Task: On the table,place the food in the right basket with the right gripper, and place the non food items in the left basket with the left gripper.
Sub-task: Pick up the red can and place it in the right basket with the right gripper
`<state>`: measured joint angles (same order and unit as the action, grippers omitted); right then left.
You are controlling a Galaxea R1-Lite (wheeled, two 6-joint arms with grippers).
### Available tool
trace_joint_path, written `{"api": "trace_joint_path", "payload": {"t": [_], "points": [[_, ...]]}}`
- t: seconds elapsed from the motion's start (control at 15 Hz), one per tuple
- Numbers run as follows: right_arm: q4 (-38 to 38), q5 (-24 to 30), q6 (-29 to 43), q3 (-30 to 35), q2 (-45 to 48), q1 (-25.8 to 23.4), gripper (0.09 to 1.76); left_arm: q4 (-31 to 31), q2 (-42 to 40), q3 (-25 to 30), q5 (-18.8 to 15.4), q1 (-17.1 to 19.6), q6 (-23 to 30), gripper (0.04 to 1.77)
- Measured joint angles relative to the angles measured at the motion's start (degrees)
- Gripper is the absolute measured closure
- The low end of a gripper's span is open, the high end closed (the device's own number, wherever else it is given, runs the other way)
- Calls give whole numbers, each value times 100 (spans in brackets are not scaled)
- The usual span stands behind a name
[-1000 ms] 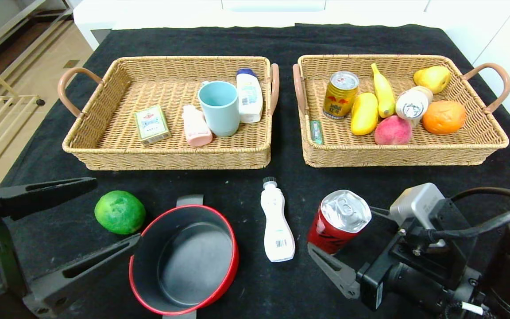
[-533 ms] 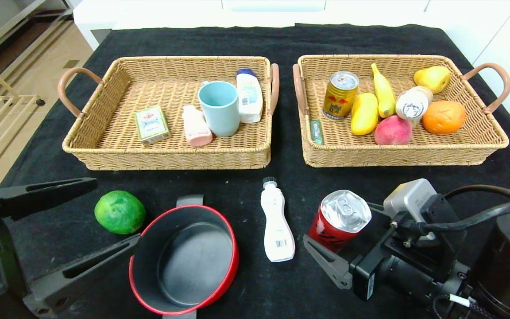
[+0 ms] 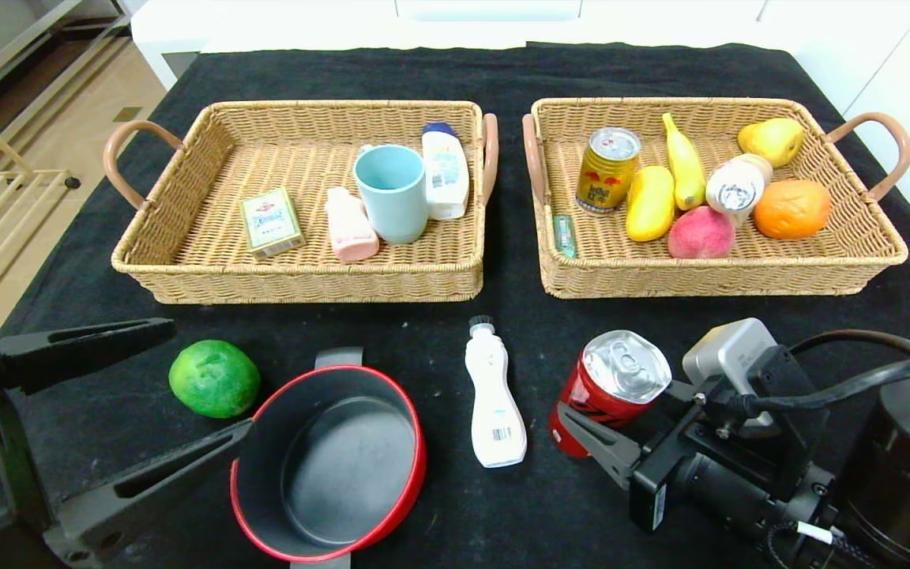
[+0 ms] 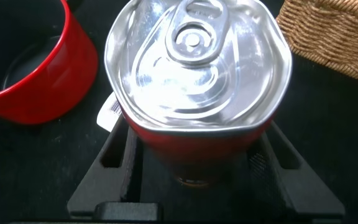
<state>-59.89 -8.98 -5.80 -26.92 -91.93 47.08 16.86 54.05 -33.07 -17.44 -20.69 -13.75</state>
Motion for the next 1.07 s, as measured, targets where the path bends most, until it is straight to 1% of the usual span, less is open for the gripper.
{"api": "trace_joint_path", "payload": {"t": [0.73,0.93,1.07], "points": [[102,-5,13,-78,84,2,85,-7,0,13,-2,-6,-74,9],[199,-107,10,-371,207,7,85,-11,7,22,-2,-10,-79,9],[533,-322,5,-706,243,2,85,-24,20,33,-2,-39,-79,9]]}}
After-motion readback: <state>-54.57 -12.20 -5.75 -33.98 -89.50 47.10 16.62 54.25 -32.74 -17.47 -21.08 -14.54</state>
